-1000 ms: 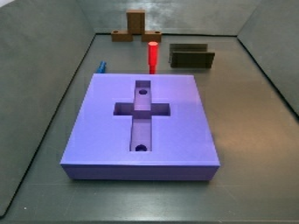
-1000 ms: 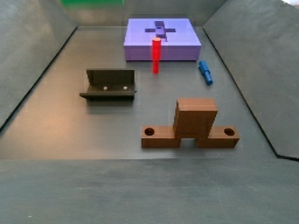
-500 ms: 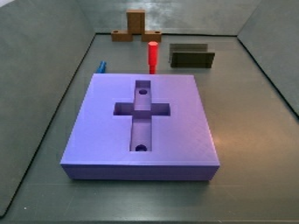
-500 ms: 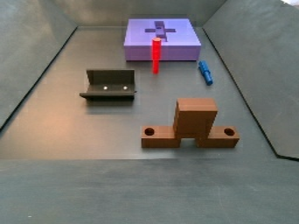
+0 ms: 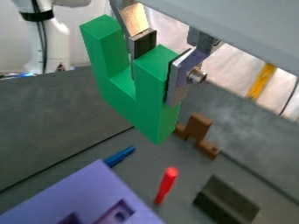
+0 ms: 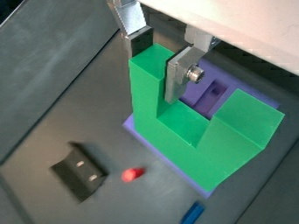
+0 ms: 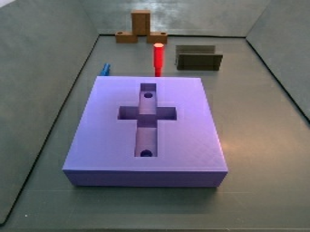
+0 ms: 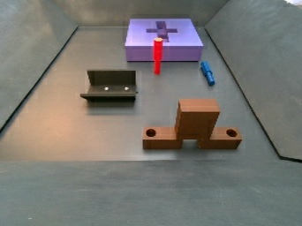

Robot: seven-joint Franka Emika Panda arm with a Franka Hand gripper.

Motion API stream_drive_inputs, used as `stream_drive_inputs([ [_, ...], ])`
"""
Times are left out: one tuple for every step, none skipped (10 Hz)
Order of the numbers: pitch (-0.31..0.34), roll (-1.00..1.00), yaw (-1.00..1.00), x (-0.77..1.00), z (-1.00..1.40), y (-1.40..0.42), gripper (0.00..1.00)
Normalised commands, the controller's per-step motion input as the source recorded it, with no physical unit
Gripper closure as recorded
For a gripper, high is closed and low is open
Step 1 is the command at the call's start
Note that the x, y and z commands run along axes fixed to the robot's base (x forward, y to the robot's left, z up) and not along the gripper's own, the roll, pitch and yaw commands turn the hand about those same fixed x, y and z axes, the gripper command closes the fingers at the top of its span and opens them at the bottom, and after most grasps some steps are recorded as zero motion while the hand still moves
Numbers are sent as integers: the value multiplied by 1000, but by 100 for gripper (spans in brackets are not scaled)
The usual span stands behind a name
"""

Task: Pick up the green object. Move up. Place the green object on the fixture. Regrasp the green object. Move to above the board. Insert the green object.
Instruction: Move to above the board, then insert the green object.

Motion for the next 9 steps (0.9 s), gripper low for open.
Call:
stream_drive_inputs([
  [-73, -1000, 27, -138, 12, -81, 100],
  [-91, -1000, 20, -100, 6, -10, 100],
  [-105, -1000, 20, -93, 11, 1, 100],
  [-100, -646, 4, -77, -5, 31, 100],
  [-86, -416, -3, -65, -1, 29, 100],
  [-60, -261, -3, -43, -4, 10, 100],
  [-10, -23, 0, 0, -14, 0, 100],
  [-7, -24, 0, 0, -20, 0, 100],
  [0, 0, 0, 0, -97, 0, 100],
])
